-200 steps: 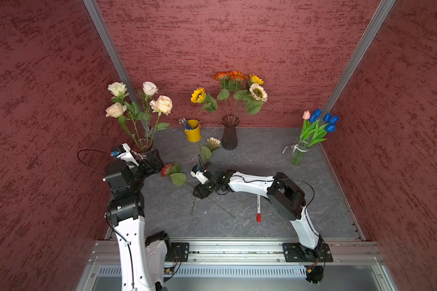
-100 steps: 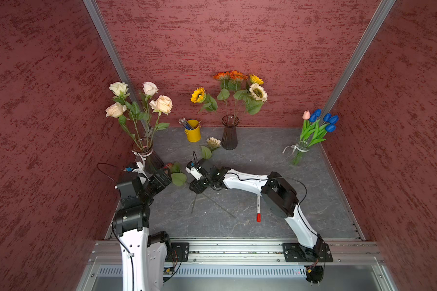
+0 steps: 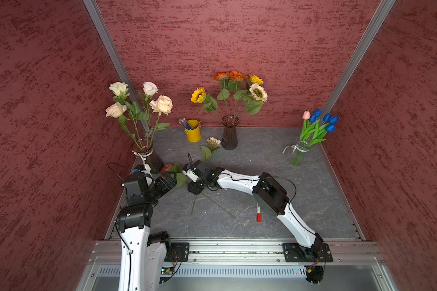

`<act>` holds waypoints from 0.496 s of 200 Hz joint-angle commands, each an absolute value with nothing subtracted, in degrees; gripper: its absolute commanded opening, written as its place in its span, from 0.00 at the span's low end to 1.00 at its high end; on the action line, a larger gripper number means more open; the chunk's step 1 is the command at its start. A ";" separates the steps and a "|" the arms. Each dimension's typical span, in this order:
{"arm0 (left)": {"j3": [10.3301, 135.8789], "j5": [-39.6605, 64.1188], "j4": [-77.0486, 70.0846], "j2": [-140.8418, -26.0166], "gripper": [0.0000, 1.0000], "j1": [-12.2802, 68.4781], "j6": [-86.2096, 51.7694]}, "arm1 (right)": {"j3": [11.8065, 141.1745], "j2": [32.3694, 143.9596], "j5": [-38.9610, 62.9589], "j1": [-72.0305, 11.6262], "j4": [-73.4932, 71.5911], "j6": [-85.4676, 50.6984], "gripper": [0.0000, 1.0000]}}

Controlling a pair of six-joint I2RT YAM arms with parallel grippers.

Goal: Arrange the flowers in different vases according to their variety
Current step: Pick up the flower at the center of the board.

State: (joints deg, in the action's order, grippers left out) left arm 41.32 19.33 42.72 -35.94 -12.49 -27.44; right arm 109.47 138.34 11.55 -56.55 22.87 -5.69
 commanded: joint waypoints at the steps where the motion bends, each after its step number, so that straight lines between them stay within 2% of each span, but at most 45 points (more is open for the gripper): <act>1: 40.96 19.25 41.31 -36.65 1.00 -11.80 -27.60 | 110.05 139.31 9.46 -57.37 26.21 -4.92 0.41; 71: 42.65 19.10 42.09 -37.01 1.00 -11.43 -26.54 | 107.10 134.74 11.72 -58.27 23.51 -8.65 0.00; 99: 43.96 18.96 42.92 -36.91 1.00 -11.46 -26.30 | 104.97 130.77 12.13 -58.27 22.95 -10.32 0.00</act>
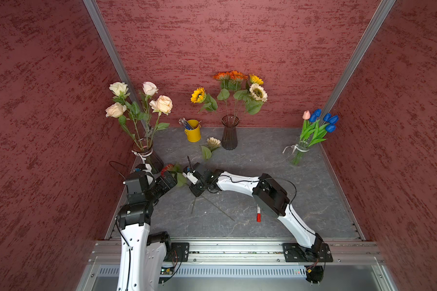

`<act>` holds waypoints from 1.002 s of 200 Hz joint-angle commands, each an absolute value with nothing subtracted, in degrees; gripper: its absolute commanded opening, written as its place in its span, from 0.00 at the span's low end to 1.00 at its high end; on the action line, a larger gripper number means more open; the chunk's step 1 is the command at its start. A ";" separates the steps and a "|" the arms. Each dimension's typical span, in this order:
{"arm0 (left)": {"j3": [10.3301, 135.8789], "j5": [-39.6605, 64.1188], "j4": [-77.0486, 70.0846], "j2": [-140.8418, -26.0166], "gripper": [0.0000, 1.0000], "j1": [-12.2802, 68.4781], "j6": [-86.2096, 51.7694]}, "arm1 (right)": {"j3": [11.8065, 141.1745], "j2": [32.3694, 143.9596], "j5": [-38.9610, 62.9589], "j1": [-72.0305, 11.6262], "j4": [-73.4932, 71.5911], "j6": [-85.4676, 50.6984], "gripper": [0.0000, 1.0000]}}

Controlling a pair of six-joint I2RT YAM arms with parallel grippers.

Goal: Arrange the flowers in different vases according to their variety
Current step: Pick up the flower at the center of the board.

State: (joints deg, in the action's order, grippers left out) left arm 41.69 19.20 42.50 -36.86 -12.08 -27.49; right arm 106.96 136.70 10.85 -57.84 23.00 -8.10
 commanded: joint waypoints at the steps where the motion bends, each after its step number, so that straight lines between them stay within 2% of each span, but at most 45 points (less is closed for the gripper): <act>1: 43.95 18.97 42.95 -36.91 1.00 -11.44 -26.29 | 104.82 130.60 12.13 -58.27 22.95 -10.34 0.00; 29: 45.79 18.86 44.32 -37.31 1.00 -11.62 -26.56 | 99.95 124.35 11.19 -58.27 22.37 -11.23 0.00; 69: 46.68 20.34 44.39 -38.50 0.99 -11.68 -27.81 | 86.26 108.14 7.48 -58.02 18.64 -12.69 0.00; 99: 46.70 20.90 43.96 -35.53 1.00 -11.68 -29.46 | 88.15 104.88 4.38 -54.45 28.32 -14.02 0.00; 140: 45.47 23.42 44.54 -35.18 1.00 -11.50 -29.97 | 84.84 95.85 -0.37 -50.94 29.67 -12.33 0.00; 165: 43.49 22.71 43.59 -32.55 1.00 -11.32 -30.91 | 88.75 91.11 -4.79 -47.39 36.29 -13.98 0.00; 200: 41.88 23.26 42.24 -31.56 1.00 -11.14 -31.63 | 87.89 84.80 -6.25 -41.64 31.16 -12.32 0.00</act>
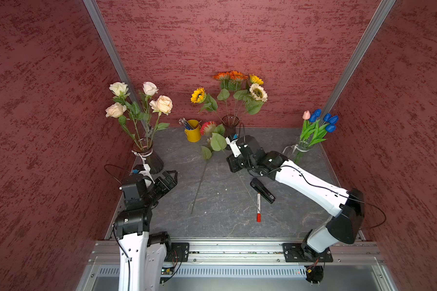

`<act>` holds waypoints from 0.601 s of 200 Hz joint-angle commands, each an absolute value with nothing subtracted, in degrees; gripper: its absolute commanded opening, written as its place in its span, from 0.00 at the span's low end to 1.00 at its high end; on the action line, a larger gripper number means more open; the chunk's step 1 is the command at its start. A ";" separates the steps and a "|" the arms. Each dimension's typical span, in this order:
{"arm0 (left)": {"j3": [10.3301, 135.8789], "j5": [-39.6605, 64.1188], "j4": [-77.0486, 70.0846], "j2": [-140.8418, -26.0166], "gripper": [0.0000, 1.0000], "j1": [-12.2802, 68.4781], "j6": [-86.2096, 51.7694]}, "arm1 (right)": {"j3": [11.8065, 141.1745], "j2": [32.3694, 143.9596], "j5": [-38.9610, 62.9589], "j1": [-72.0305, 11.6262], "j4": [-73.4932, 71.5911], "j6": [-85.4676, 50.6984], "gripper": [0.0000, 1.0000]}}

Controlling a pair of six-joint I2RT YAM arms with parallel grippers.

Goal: Arrange the flowers in different vases according to their variety
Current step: Pick up the flower at the center of the board, then insert the flower into the vase.

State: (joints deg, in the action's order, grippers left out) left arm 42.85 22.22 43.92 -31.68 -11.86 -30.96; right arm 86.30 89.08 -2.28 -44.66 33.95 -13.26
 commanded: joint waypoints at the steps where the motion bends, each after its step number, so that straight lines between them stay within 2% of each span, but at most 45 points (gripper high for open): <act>1: 41.86 23.28 42.17 -31.60 1.00 -11.11 -31.68 | 87.94 84.76 -6.24 -41.48 30.83 -12.18 0.00; 31: 39.72 23.70 40.21 -32.13 1.00 -9.75 -32.71 | 88.59 84.54 -7.02 -39.71 15.68 -5.67 0.00; 53: 38.14 22.72 38.52 -32.12 1.00 -8.19 -33.91 | 90.86 88.37 -4.36 -37.17 0.97 -3.18 0.00; 90: 36.55 20.82 35.50 -35.57 1.00 -3.55 -35.26 | 101.95 101.97 -2.78 -34.59 -19.25 -0.90 0.00; 120: 37.00 17.20 35.12 -38.33 1.00 0.52 -35.11 | 116.83 115.80 -3.83 -34.19 -28.03 2.21 0.00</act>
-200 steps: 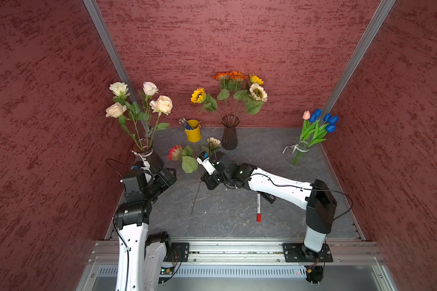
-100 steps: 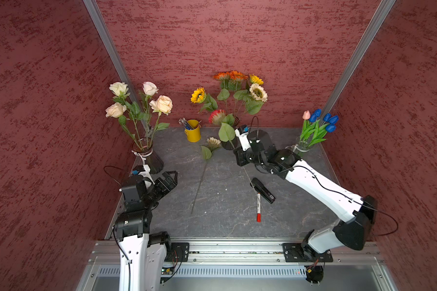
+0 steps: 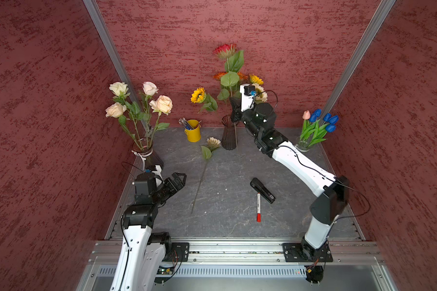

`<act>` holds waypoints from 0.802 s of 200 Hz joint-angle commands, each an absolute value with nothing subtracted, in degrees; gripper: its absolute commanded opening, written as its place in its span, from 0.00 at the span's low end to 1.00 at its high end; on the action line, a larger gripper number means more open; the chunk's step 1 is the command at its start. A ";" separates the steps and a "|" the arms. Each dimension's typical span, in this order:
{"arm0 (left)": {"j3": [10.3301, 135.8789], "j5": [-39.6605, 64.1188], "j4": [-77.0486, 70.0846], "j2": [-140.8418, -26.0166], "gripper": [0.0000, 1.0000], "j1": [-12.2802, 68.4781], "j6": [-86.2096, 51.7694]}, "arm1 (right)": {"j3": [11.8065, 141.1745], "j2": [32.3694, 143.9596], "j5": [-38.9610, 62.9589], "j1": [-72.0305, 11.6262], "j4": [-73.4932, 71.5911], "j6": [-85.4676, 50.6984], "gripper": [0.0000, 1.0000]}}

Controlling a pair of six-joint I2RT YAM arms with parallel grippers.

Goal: Arrange the flowers in different vases according to their variety
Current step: Insert the flower into the vase.

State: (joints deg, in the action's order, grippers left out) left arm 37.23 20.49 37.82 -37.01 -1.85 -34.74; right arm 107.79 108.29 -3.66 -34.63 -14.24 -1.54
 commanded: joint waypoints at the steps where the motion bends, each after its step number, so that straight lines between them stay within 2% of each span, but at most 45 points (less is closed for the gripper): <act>1: 37.00 17.13 35.14 -38.37 1.00 0.66 -35.13 | 117.35 116.26 -3.85 -34.19 -28.21 2.38 0.00; 47: 36.36 14.70 33.61 -41.44 1.00 4.56 -36.41 | 147.74 137.76 -5.45 -33.45 -27.55 7.20 0.00; 62: 36.32 14.19 33.03 -42.97 1.00 5.05 -35.82 | 154.10 141.90 -6.53 -33.09 -27.09 8.25 0.00; 104: 36.94 15.97 29.35 -48.92 1.00 5.19 -34.73 | 148.23 141.15 -9.53 -30.60 -33.55 9.09 0.00; 160: 36.87 17.40 24.40 -54.64 1.00 5.77 -35.04 | 146.39 140.10 -9.92 -29.81 -34.18 10.28 0.00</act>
